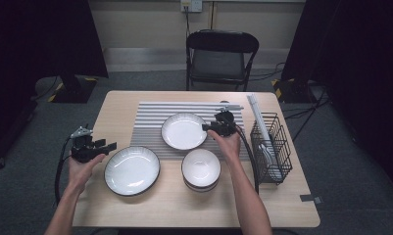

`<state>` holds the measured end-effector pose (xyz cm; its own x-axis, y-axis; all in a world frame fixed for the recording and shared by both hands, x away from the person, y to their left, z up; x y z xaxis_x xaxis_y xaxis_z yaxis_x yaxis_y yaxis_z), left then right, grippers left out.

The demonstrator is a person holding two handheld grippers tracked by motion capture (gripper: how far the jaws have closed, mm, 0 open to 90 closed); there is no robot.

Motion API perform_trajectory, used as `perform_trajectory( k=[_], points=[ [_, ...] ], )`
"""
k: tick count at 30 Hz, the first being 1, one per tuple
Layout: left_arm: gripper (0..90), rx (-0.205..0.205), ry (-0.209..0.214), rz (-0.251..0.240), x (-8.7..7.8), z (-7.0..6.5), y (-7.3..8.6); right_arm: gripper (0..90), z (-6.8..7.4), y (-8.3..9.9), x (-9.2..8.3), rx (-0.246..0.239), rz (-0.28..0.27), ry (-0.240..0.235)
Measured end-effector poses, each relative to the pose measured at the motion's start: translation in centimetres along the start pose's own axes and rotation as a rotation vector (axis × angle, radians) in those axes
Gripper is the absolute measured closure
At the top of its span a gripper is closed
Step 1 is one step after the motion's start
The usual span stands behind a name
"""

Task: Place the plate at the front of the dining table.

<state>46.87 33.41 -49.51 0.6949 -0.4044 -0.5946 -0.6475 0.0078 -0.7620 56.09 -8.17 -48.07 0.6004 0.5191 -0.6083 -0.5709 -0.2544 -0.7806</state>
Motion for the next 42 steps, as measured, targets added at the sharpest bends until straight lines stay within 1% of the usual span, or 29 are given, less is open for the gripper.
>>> perform_trajectory(
  k=[1,3,4,5,7,8,9,10,11,14,15,16,17,19,20,22,23,25,26,27,28,30,32,34,35,36,38,40,42],
  points=[
    [39.5,-0.005,-0.008,-0.004,-0.1,0.1,0.1,53.6,0.1,0.1,-0.2,0.0,0.0,-0.004],
    [38.9,-0.018,-0.007,-0.018,-0.4,0.4,0.2,53.6,0.4,0.2,-0.5,-0.007,-0.007,-0.013],
    [38.9,-0.019,-0.014,-0.022,-0.5,0.5,0.3,53.5,0.5,0.2,-0.6,-0.008,-0.005,-0.008],
    [38.9,-0.018,-0.028,-0.019,-0.6,0.7,0.4,53.5,0.6,0.2,-0.8,-0.014,-0.009,-0.011],
    [38.9,-0.025,-0.035,-0.01,-0.6,1.0,0.7,53.3,0.8,0.2,-1.0,-0.012,-0.014,-0.021],
    [38.9,-0.012,-0.045,-0.006,-0.7,1.2,0.9,53.3,0.9,0.1,-1.2,-0.022,-0.018,-0.027],
    [38.9,-0.018,-0.051,-0.005,-0.6,1.3,1.0,53.3,1.0,0.1,-1.3,-0.027,-0.021,-0.034],
    [38.9,-0.013,-0.07,-0.004,-0.7,1.5,1.2,53.3,1.2,0.1,-1.5,-0.031,-0.022,-0.042],
    [38.9,-0.011,-0.08,-0.002,-0.7,1.7,1.4,53.3,1.3,0.1,-1.7,-0.036,-0.023,-0.047],
    [38.9,-0.005,-0.098,0.015,-0.9,2.1,2.0,53.3,1.6,0.1,-2.0,-0.039,-0.031,-0.059],
    [38.9,-0.011,-0.101,0.021,-0.9,2.3,2.3,53.3,1.7,0.2,-2.1,-0.039,-0.032,-0.065],
    [38.9,-0.009,-0.105,0.023,-0.9,2.5,2.4,53.2,1.7,0.3,-2.1,-0.039,-0.033,-0.065],
    [38.9,-0.011,-0.112,0.026,-0.9,2.6,2.5,53.0,1.7,0.4,-2.2,-0.037,-0.036,-0.071],
    [39.1,-0.04,-0.103,0.027,-0.9,2.9,2.8,52.6,1.8,0.6,-2.5,-0.042,-0.051,-0.079],
    [39.6,-0.041,-0.113,0.029,-0.9,3.1,2.9,52.4,1.8,0.7,-2.6,-0.045,-0.053,-0.084],
    [39.6,-0.027,-0.15,0.034,-0.9,3.5,3.1,51.5,1.9,0.8,-2.9,-0.05,-0.052,-0.083],
    [39.6,-0.032,-0.145,0.035,-0.8,3.5,3.2,51.5,2.0,0.8,-3.1,-0.046,-0.056,-0.092],
    [39.4,-0.016,-0.156,0.052,-0.6,3.6,3.5,51.0,2.1,0.6,-3.4,-0.057,-0.063,-0.095],
    [39.1,-0.007,-0.166,0.058,-0.5,3.6,3.7,50.8,2.2,0.5,-3.5,-0.056,-0.066,-0.095],
    [39.1,0.004,-0.17,0.061,-0.4,3.6,3.8,50.1,2.4,0.5,-3.7,-0.05,-0.07,-0.105],
    [39.0,0.022,-0.184,0.068,-0.3,3.6,3.9,49.6,2.5,0.4,-3.9,-0.051,-0.073,-0.107],
    [38.9,0.019,-0.187,0.08,-0.1,3.7,4.2,48.9,2.8,0.4,-4.3,-0.057,-0.076,-0.111],
    [38.8,0.036,-0.203,0.072,0.0,3.8,4.3,48.3,3.1,0.3,-4.7,-0.063,-0.08,-0.115],
    [37.7,0.034,-0.197,0.064,0.0,3.7,4.3,48.3,3.3,0.2,-5.1,-0.064,-0.086,-0.122],
    [37.6,0.037,-0.196,0.061,0.1,3.7,4.4,48.3,3.5,0.2,-5.3,-0.066,-0.088,-0.124],
    [37.1,0.051,-0.193,0.062,0.1,3.6,4.4,48.3,3.5,0.3,-5.4,-0.069,-0.09,-0.123],
    [35.7,0.055,-0.195,0.06,0.2,3.6,4.4,48.1,3.7,0.3,-5.8,-0.07,-0.102,-0.124],
    [33.1,0.061,-0.198,0.06,0.3,3.6,4.4,47.4,4.0,0.5,-6.3,-0.066,-0.124,-0.13],
    [32.6,0.06,-0.199,0.058,0.3,3.6,4.4,46.8,4.2,0.6,-6.7,-0.078,-0.133,-0.124]
  ],
)
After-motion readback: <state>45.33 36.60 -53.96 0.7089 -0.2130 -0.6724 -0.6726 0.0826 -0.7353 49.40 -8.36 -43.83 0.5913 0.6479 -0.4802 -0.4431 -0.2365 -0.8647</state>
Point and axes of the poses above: each handheld gripper's, and its own axes: x roughly forward along the jaws, y roughly out of its underside, z roughly to its left, the point moved 6 cm from there along x, roughly forward along the jaws, and after that the axes turned 6 degrees about -x, right-handed, at the moved point
